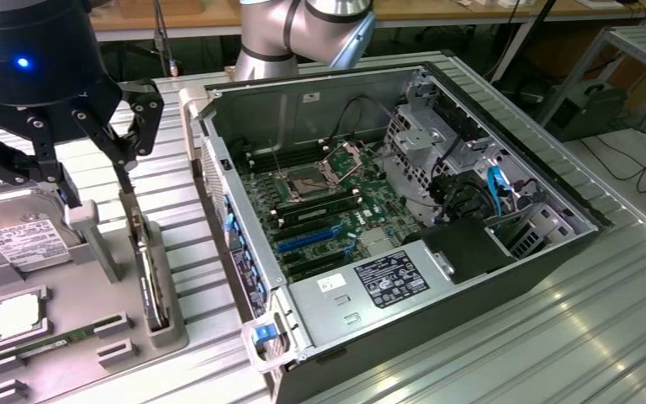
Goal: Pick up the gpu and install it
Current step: 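Pick up the gpu and move the gpu toward the slot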
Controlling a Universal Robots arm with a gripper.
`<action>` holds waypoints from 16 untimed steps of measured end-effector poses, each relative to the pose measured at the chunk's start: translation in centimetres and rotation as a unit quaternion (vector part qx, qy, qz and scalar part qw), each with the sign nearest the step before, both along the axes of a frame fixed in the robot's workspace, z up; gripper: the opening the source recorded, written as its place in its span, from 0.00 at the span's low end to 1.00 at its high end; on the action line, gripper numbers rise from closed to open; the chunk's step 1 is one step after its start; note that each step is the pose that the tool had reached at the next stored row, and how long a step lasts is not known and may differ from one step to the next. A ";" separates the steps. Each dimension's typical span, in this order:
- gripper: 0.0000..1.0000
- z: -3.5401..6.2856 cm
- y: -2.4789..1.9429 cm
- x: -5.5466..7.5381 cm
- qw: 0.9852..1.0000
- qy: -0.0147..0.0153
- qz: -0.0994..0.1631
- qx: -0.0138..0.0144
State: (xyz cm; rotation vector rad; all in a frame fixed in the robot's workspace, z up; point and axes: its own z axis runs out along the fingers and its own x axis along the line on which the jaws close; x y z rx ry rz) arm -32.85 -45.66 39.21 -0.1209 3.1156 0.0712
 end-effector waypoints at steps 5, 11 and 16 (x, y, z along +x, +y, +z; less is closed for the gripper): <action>0.56 -0.02 -0.03 0.0 1.000 0.000 0.000 0.000; 0.56 -0.14 -0.04 0.0 1.000 0.000 0.000 0.000; 0.56 -0.55 -0.04 0.0 1.000 0.000 -0.001 0.000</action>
